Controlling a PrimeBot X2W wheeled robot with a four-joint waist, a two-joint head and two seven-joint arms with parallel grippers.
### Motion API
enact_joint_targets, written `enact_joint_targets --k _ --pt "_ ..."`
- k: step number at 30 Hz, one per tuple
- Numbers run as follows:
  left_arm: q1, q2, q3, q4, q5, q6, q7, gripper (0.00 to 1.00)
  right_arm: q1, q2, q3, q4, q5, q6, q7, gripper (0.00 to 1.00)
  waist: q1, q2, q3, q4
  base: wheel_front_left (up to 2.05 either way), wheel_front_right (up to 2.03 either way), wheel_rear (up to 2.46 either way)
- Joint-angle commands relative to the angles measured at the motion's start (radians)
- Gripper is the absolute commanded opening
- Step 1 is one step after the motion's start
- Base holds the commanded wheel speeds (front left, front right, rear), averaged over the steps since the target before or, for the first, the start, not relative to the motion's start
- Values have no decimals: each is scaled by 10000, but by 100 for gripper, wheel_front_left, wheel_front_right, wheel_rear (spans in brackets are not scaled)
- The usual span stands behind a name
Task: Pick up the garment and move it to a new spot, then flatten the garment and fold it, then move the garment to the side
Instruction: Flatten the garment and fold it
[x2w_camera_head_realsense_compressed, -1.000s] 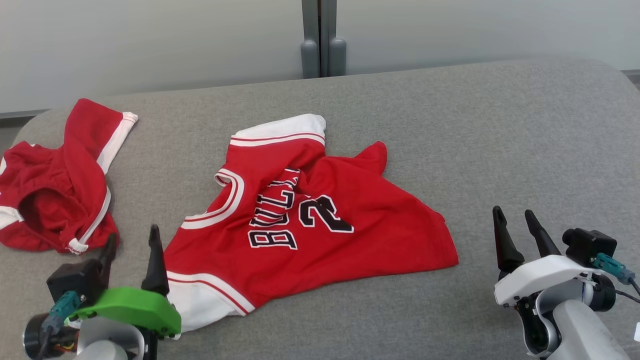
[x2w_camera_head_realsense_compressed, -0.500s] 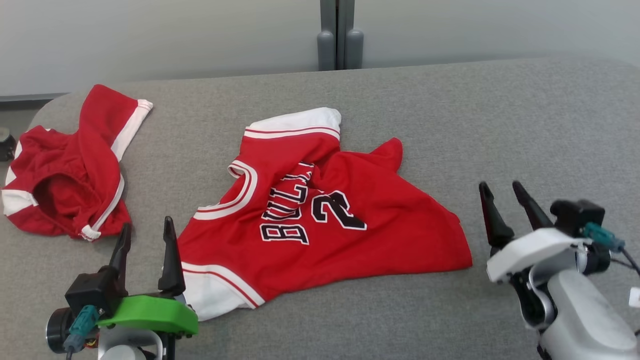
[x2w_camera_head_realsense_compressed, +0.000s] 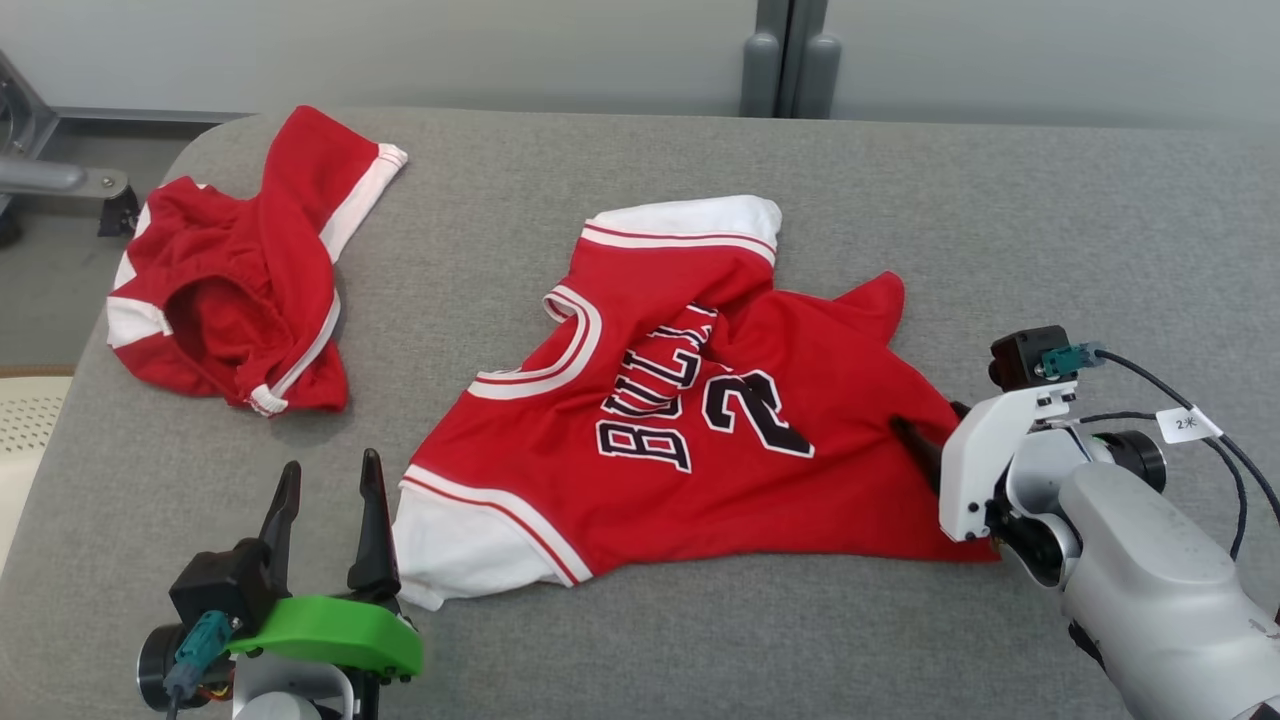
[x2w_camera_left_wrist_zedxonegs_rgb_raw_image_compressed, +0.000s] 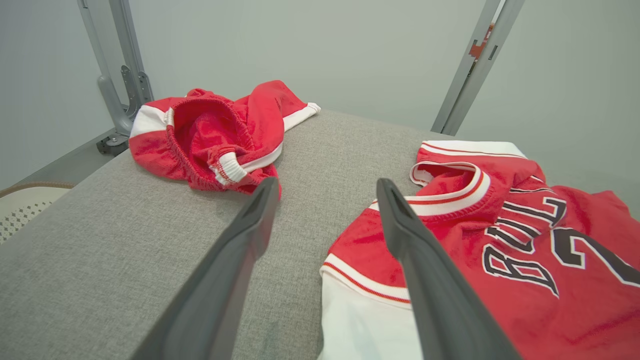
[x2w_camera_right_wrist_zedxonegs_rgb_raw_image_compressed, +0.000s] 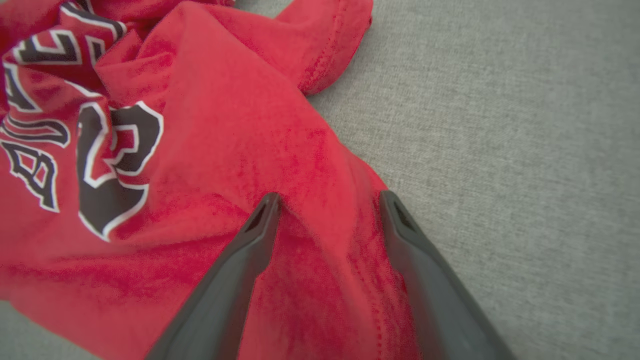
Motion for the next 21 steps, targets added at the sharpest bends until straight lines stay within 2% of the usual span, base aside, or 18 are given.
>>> enact_joint_targets --k 1,4,6,7,14,21 --pt "-82 -72 89 96 158 -97 -29 100 -186 -114 87 246 188 -14 225 100 0 0 26 284 0 0 0" --pt "-83 -258 284 230 227 -269 -29 100 -338 -64 302 842 355 -14 609 100 0 0 34 406 0 0 0" --pt "-128 -338 377 312 293 -392 -29 100 -401 -11 447 1099 472 -14 736 42 0 0 57 455 0 0 0" --pt "-161 -382 438 346 308 -430 -29 100 -484 -25 494 1170 553 -12 654 0 0 0 82 473 0 0 0" --pt "-242 -608 801 476 545 -724 -29 100 -1435 -399 -79 1826 595 -15 -1235 0 0 0 274 349 0 0 0" --pt "-474 -814 890 679 800 -988 -29 100 -2281 -871 -432 3032 435 -15 -1839 0 0 0 558 177 0 0 0"
